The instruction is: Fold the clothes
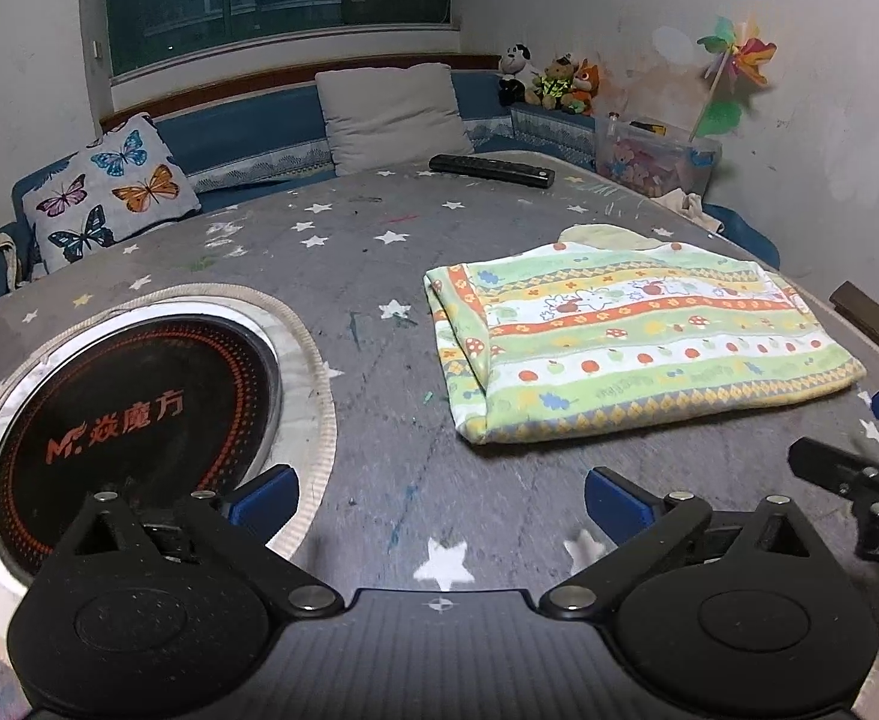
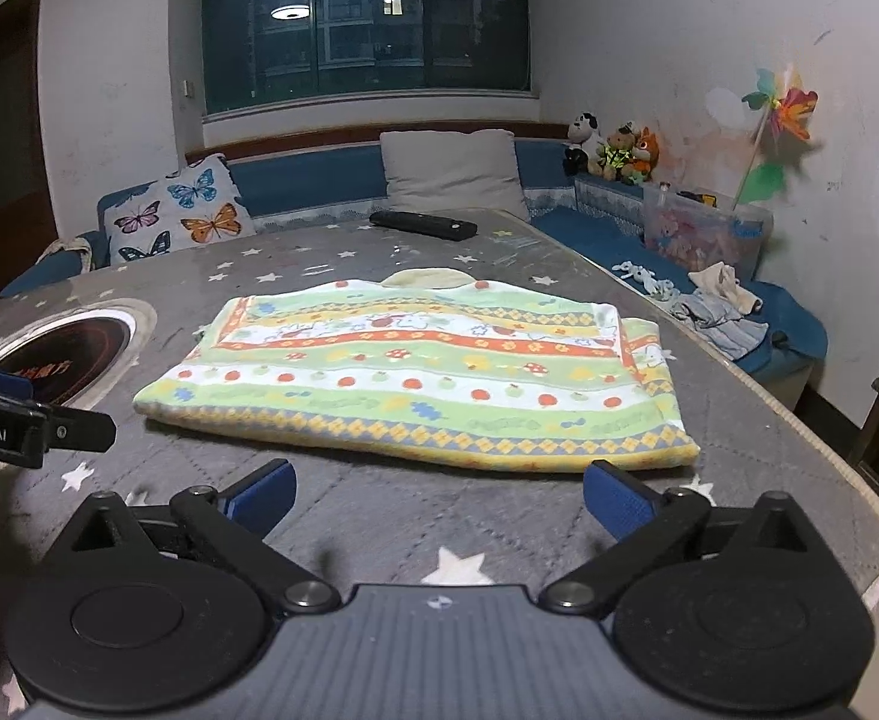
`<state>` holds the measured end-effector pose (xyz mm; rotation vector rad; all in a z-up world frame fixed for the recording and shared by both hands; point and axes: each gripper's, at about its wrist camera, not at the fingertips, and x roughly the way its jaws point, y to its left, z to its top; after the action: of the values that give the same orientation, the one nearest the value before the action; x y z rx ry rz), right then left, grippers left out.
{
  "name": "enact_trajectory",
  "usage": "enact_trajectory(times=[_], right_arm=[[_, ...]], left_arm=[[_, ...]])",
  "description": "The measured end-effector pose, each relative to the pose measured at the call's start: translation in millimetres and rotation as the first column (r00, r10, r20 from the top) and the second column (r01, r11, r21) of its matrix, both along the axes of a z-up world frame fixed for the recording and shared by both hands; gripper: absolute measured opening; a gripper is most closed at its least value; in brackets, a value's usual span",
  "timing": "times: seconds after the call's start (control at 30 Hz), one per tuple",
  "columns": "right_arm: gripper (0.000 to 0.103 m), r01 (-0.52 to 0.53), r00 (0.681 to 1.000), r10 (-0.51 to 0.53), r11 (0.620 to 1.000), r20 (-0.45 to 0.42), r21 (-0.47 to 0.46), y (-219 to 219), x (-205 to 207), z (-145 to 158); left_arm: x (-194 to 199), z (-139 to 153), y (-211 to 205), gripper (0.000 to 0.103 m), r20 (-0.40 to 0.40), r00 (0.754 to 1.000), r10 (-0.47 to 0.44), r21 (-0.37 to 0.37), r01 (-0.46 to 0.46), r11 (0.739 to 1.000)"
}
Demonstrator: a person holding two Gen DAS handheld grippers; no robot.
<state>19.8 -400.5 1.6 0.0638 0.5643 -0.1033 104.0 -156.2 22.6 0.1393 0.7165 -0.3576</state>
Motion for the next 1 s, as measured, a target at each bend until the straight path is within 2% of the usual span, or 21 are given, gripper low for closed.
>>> enact_trajectory(times=[0.2, 0.43, 1.0], right_arm=[[0.103, 0.015, 1.000, -0.015, 1.000, 0.003, 0.003, 7.0, -10.5, -1.9], [0.103, 0.031, 1.000, -0.031, 0.999, 0.005, 0.009, 13.2, -18.2, -3.4], [0.103, 0.046, 0.999, -0.046, 0.999, -0.003, 0.017, 23.0, -27.6, -7.2]], left_arm=[[-13.5, -2.3, 5.4, 0.103, -0.007, 1.000, -0.005, -0.002, 0.005, 1.000], [-27.0, -1.6, 7.4, 0.103, 0.019, 1.000, -0.012, 0.001, 0.012, 1.000], [-39.6, -5.6, 12.2, 0.103, 0.011, 1.000, 0.011, 0.000, -0.011, 1.000]])
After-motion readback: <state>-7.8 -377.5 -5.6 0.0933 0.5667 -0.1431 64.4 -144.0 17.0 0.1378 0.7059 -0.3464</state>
